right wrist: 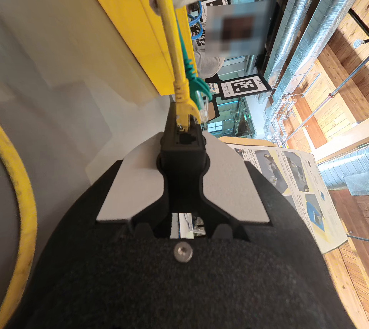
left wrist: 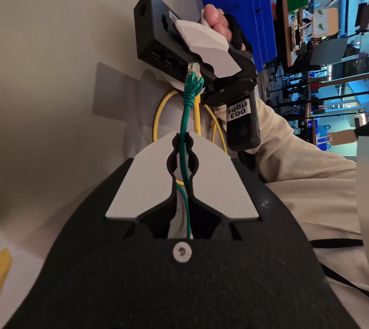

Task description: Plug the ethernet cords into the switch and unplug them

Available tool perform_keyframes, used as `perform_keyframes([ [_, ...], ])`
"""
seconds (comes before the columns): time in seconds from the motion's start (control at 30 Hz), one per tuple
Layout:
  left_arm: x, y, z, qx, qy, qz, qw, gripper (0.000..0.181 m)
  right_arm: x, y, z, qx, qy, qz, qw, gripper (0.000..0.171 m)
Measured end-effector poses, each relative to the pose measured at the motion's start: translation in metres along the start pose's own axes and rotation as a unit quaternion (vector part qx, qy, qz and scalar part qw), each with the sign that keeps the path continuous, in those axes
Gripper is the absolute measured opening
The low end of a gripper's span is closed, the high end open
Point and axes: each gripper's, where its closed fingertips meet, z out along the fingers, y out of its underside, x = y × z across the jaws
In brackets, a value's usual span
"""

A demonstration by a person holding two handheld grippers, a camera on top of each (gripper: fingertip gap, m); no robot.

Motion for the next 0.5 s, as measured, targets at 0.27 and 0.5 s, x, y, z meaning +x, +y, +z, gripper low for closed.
perform_keyframes([
  [0.27,-0.006,0.015,-0.001,-0.025,-0.003,-0.018,1.0,0.005,-0.004,-0.008,0.001,0.009,-0.002,-0.019,1.0,0.03],
  [0.5,-0.008,0.016,-0.001,-0.013,0.022,-0.047,0.999,0.005,-0.005,-0.008,0.0,0.003,0.002,-0.041,0.999,0.03],
])
